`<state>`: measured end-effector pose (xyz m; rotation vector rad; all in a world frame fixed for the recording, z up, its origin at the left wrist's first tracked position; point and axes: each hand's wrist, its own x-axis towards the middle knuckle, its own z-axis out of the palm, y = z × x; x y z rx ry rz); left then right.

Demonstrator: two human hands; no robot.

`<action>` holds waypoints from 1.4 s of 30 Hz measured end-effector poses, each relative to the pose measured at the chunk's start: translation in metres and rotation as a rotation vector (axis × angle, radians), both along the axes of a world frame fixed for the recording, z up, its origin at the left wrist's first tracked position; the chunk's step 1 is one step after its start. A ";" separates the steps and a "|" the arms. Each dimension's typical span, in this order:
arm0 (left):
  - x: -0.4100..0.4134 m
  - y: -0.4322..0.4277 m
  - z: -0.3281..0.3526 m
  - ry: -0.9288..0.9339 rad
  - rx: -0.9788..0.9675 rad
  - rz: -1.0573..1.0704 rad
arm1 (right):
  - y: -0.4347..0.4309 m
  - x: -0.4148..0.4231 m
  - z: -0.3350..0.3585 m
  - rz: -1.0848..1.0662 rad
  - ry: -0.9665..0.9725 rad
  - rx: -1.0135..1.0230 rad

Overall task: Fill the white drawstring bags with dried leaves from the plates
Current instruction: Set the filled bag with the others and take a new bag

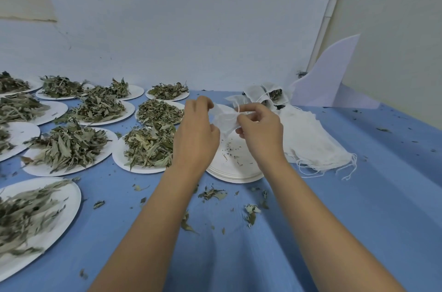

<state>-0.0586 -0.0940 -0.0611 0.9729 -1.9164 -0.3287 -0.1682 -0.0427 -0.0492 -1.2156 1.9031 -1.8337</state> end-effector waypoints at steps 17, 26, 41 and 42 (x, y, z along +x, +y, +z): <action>0.007 -0.002 -0.002 0.079 -0.167 -0.047 | -0.006 -0.004 -0.009 0.049 0.458 0.044; 0.013 -0.015 0.000 0.436 0.538 0.049 | -0.004 -0.009 -0.015 -0.001 0.428 0.051; 0.000 0.005 -0.001 0.059 -0.019 0.072 | -0.002 -0.001 -0.014 0.026 0.684 -0.112; 0.002 0.004 0.000 0.091 -0.020 0.059 | -0.003 -0.002 -0.016 -0.034 0.781 -0.105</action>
